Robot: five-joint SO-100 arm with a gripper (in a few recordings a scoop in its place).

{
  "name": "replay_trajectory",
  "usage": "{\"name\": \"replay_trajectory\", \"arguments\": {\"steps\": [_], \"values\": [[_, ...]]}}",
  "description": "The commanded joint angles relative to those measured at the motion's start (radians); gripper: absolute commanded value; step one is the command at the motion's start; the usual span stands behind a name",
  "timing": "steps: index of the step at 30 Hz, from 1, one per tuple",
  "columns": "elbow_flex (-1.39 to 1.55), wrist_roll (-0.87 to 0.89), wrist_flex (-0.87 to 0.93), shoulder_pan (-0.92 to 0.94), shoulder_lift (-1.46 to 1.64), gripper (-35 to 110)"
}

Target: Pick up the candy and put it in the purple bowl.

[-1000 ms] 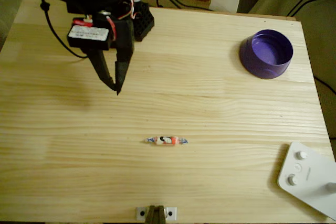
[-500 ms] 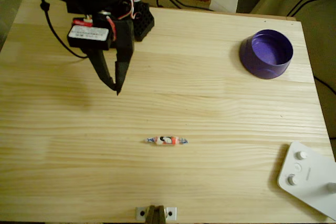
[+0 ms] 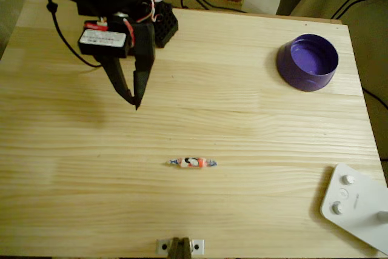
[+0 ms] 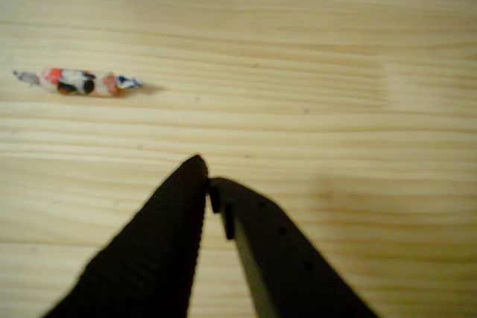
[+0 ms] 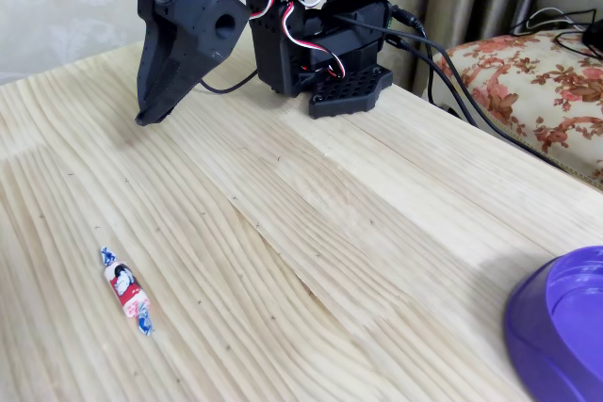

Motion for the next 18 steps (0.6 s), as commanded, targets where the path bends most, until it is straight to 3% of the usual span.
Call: {"name": "replay_trajectory", "arguments": {"steps": [1,18], "values": [[-0.020,-0.035,0.014,-0.038,0.071,0],[-0.020,0.009,0.014,0.009,0.071,0]]}}
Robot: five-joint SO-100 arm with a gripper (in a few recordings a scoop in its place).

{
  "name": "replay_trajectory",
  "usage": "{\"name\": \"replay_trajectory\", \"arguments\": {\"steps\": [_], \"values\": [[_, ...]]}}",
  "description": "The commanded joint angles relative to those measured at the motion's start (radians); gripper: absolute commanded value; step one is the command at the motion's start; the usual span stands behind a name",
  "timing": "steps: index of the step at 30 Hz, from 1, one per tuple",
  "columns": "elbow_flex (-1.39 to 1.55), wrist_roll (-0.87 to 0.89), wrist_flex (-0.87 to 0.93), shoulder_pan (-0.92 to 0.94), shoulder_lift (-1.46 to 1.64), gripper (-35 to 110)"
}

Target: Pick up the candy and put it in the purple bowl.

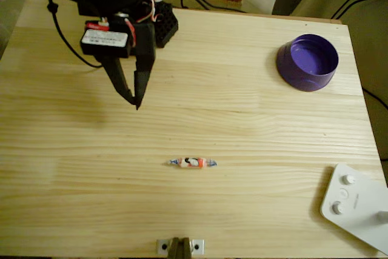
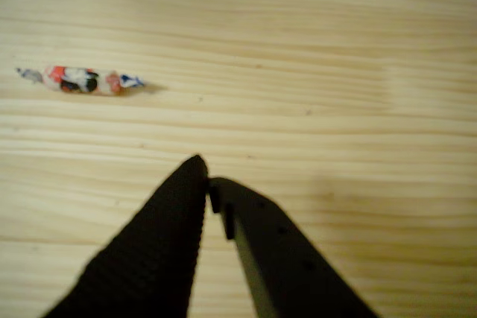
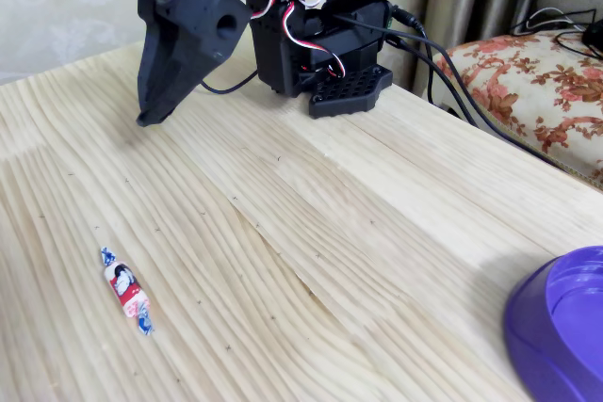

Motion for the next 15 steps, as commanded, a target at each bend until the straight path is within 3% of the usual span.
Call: {"name": "replay_trajectory", "arguments": {"steps": [1,15], "values": [[-0.020,0.018,0.014,-0.006,0.071,0],[-0.029,-0.017,0.003,-0.014,0.041,0]]}}
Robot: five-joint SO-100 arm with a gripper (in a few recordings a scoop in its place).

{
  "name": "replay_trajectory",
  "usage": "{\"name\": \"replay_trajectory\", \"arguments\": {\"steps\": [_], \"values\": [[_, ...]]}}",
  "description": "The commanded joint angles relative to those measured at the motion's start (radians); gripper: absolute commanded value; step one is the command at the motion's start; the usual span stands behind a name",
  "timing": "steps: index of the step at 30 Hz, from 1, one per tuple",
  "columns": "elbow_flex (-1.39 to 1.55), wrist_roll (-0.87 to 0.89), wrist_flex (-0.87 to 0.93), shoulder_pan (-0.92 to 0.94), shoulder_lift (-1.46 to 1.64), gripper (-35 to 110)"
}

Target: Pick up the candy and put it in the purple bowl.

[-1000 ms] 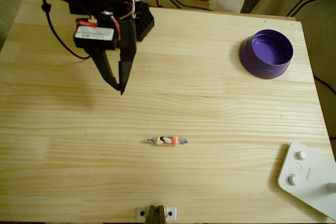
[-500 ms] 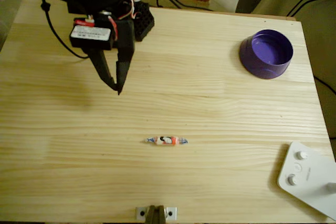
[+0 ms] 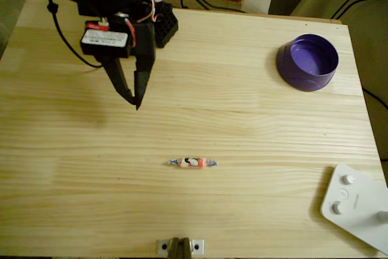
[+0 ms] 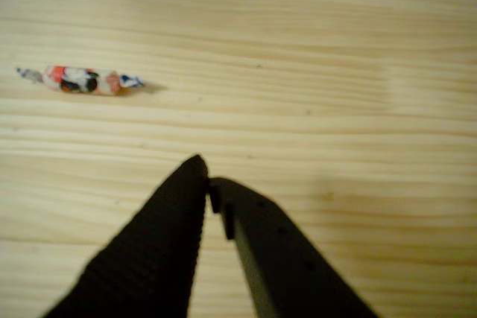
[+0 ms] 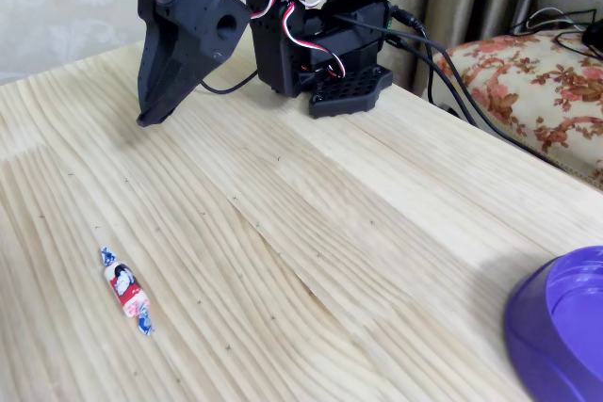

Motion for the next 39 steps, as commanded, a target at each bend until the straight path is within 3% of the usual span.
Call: {"name": "replay_trajectory", "arguments": {"steps": [1,39], "values": [[-0.040,-0.020,0.003,-0.014,0.031,0],[-0.017,-0.018,-0.003,-0.017,0.069,0]]}}
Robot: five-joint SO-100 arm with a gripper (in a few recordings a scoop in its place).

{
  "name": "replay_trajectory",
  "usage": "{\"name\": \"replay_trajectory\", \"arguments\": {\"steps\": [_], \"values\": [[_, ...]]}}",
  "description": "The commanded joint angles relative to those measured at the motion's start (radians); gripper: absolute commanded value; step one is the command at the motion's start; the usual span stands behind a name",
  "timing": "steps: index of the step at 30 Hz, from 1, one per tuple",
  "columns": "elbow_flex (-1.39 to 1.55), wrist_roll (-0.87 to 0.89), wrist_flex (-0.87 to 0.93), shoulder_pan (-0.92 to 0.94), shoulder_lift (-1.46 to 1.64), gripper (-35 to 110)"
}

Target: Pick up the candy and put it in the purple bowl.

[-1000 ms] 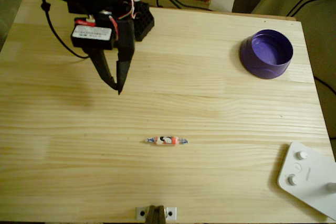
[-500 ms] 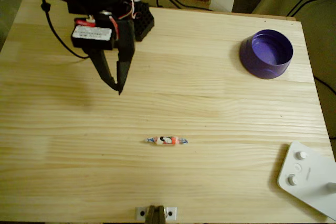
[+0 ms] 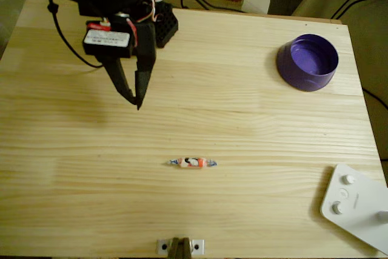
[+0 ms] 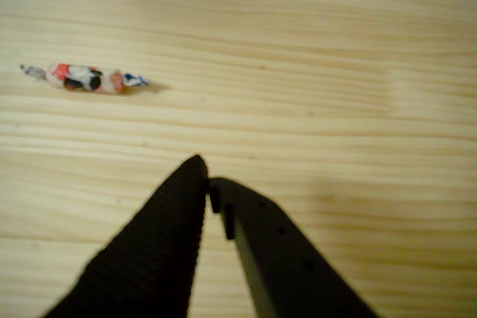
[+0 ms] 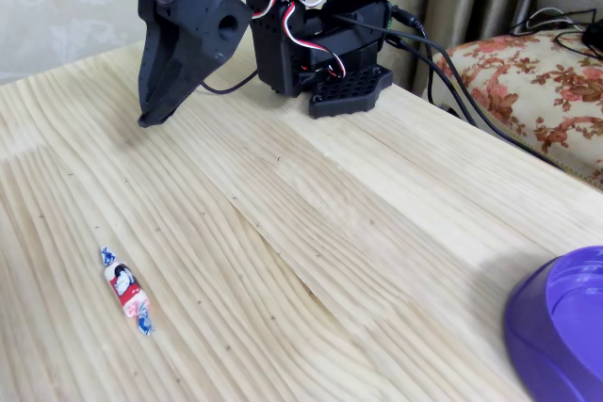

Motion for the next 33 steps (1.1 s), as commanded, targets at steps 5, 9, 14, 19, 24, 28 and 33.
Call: {"name": "replay_trajectory", "arguments": {"steps": [5,9,14,19,24,28,33], "values": [[-0.015,0.012,-0.003,0.015,0.069,0],[-0.015,0.008,-0.005,-0.003,0.069,0],[-0.023,-0.025,-0.011,-0.037,0.046,0],[-0.144,-0.025,-0.107,-0.035,-0.164,0],[-0.416,-0.147,-0.135,-0.052,-0.436,0],[-0.649,-0.410,-0.095,-0.104,-0.692,0],[-0.857,-0.572,-0.057,-0.156,-0.985,0]]}}
